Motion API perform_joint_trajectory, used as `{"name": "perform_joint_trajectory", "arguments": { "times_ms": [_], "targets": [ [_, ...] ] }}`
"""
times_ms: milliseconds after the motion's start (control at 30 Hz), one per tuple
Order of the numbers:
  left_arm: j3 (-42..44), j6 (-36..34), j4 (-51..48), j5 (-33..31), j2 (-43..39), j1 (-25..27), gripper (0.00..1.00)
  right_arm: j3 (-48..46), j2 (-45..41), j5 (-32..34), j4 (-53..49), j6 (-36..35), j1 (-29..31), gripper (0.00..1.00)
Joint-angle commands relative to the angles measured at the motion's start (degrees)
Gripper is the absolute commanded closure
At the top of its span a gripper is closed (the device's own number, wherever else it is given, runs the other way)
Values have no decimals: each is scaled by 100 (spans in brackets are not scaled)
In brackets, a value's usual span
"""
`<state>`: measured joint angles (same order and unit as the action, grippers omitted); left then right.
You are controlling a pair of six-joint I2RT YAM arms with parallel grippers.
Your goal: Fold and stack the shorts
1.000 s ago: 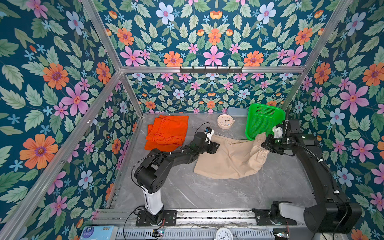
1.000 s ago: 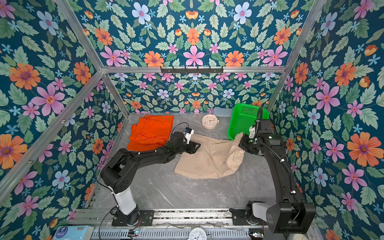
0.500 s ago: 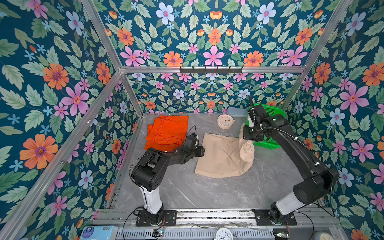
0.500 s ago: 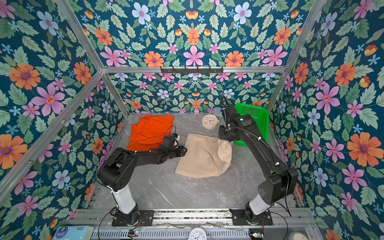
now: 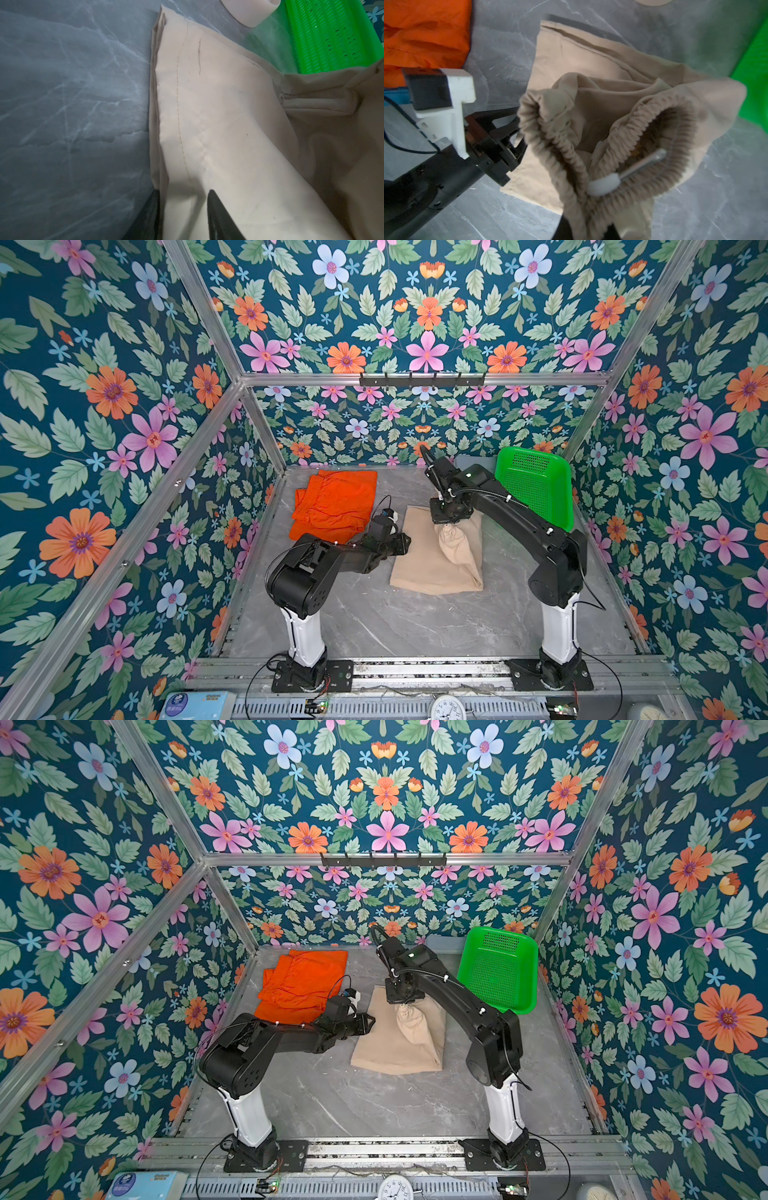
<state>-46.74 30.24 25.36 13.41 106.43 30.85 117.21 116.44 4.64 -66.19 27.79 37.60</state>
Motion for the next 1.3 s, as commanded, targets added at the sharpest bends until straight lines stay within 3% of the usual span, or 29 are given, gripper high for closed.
{"name": "perform_joint_trajectory", "arguments": {
  "times_ms": [0,167,267,433,600,767,900,1000,1267],
  "targets": [
    [66,82,-543,-103,44,0,59,347,355,-241,-115,190,197,90],
    [106,105,-472,-110,18,0,59,619,1023,-537,-59,329,311,89],
    [113,144,-473,-133,-12,-9,57,675,1316,-610,26,400,324,82],
    [257,245,-646,-239,-529,-163,47,547,1382,-1340,538,377,315,60],
    [341,117,-1188,-485,-1556,-393,35,124,630,-1454,973,246,223,40],
    [282,129,-1375,-202,-2147,-448,28,-1300,-733,-1670,1848,459,-266,36],
    [249,366,-1109,525,-1913,-440,25,-3103,-1791,-2022,2723,799,-1015,36],
    [254,514,-1045,675,-1577,-432,24,-4372,-2473,-2390,3354,1009,-1582,36],
    [279,773,-476,1161,-911,-422,24,-6346,-2988,-2955,4445,1056,-2526,36]
  ]
}}
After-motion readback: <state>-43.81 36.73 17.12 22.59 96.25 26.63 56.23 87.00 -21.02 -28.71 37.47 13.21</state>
